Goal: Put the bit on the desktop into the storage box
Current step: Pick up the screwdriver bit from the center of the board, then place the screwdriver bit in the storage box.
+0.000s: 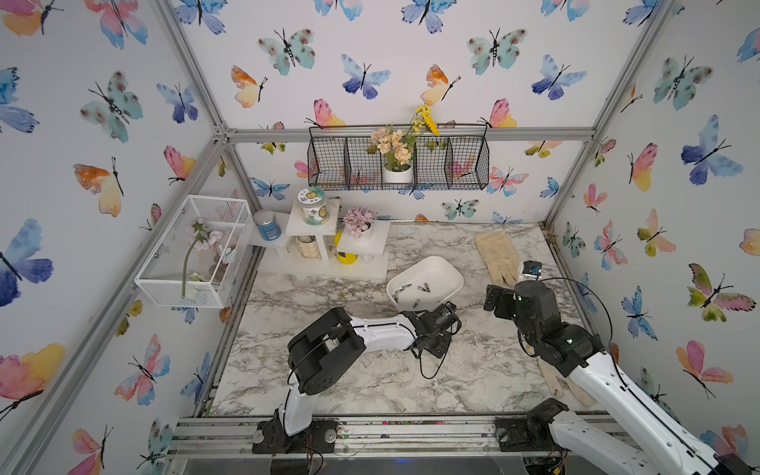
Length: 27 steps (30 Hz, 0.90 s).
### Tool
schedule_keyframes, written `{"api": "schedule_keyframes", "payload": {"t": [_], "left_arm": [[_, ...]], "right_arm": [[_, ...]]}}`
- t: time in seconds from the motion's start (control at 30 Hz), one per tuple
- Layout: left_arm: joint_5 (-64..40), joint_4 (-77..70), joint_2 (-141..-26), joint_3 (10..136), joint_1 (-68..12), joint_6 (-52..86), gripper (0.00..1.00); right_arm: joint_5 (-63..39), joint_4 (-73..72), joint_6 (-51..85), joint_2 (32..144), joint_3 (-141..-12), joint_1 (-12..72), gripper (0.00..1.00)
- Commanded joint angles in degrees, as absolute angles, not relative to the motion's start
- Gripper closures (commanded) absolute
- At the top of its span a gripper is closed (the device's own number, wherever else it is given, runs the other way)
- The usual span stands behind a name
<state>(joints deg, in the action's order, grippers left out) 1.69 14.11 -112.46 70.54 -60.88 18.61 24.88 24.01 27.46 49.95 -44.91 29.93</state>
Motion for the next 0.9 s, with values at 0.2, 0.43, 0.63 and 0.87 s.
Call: {"api": "schedule_keyframes", "payload": {"t": [0.2, 0.43, 0.63, 0.87], "left_arm": [[3.68, 17.46, -109.44, 70.25, -61.22, 19.92, 0.94], [4.13, 20.77, -103.21, 72.53, -61.25, 20.32, 0.93], [5.91, 23.67, -99.29, 75.74, -60.79, 19.79, 0.92], [5.11, 24.52, -99.41, 79.96, -55.95, 17.60, 0.92]], "right_arm": [[26.01, 24.65, 28.54, 49.31, -43.60, 29.62, 0.00], [25.49, 24.43, 28.99, 49.38, -42.91, 29.62, 0.00], [24.30, 23.89, 29.51, 49.61, -42.23, 29.62, 0.00], [22.34, 22.81, 30.06, 49.99, -41.27, 29.62, 0.00]]}}
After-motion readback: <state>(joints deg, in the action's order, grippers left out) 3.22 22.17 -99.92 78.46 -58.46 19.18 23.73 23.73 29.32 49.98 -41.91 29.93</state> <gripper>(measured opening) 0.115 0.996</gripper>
